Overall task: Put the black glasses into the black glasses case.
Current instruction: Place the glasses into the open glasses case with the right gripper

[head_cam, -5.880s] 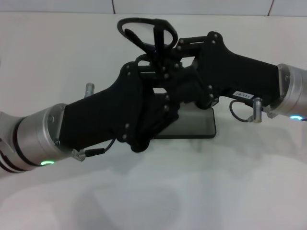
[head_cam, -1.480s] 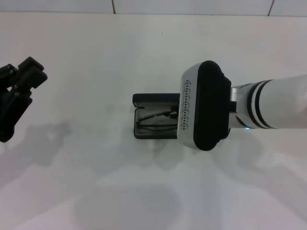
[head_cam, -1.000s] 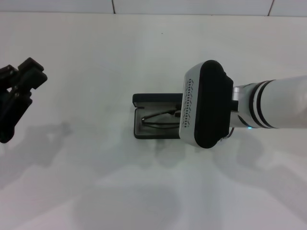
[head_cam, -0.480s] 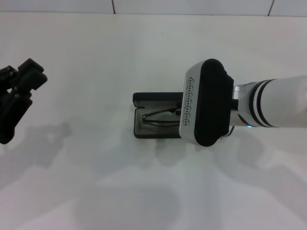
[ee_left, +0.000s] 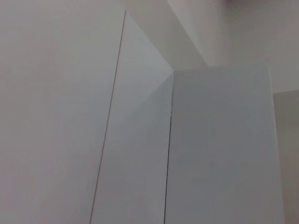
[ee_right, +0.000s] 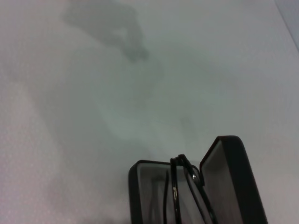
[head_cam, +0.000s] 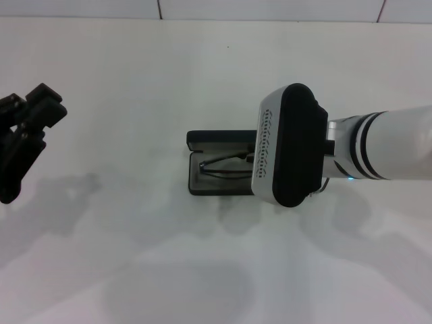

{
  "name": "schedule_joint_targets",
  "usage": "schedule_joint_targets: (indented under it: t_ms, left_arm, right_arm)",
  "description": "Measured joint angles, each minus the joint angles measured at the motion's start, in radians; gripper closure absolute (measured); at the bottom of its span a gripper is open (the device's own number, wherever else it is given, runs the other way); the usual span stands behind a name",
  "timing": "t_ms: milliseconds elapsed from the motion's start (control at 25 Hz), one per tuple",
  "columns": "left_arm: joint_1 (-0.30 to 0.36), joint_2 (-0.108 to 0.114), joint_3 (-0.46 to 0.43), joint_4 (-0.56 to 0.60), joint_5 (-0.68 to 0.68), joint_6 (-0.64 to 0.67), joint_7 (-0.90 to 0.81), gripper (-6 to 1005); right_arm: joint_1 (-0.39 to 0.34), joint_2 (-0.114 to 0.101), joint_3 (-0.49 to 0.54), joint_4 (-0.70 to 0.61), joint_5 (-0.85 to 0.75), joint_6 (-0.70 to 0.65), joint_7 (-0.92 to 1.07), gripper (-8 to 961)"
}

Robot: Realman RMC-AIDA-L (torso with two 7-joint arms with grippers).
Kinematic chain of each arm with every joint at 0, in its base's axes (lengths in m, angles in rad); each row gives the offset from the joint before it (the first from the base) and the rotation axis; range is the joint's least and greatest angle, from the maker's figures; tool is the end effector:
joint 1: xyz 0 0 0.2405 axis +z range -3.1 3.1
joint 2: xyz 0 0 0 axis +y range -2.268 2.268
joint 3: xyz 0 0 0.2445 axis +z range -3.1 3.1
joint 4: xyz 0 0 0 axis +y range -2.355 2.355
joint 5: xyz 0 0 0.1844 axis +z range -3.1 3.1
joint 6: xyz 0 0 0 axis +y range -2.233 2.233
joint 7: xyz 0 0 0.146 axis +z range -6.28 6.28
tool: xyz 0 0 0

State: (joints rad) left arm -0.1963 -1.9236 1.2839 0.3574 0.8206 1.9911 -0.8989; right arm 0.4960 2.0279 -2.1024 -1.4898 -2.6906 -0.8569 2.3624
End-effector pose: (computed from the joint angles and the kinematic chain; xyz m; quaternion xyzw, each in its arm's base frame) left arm -0.2546 0.2047 0.0730 -0.7940 -0.0893 -0.5581 0.2237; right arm 0.1199 0.3028 -0.0816 -0.9537 -0.1226 -0.1274 0.2432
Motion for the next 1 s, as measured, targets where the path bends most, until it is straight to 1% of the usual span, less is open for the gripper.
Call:
schedule_joint_targets:
  t_ms: [640,840,1000]
  left_arm:
    - [0.010,0.000,0.000,0.000,0.000,0.000,0.001,849]
    - [0.013,0.000,0.000,0.000,0.000,0.001,0.002,849]
    - [0.013,0.002,0.001,0.005,0.004,0.001,0.001,849]
  right_arm:
    - [-0.005,0.000,-0.008,-0.018,0.007,-0.005,0.000,768]
    - [-0.020,0.000,-0.020,-0.044,0.020,-0.025,0.000,767]
    - [-0.044,0.000,-0.016,-0.084,0.061,-0.053,0.001,767]
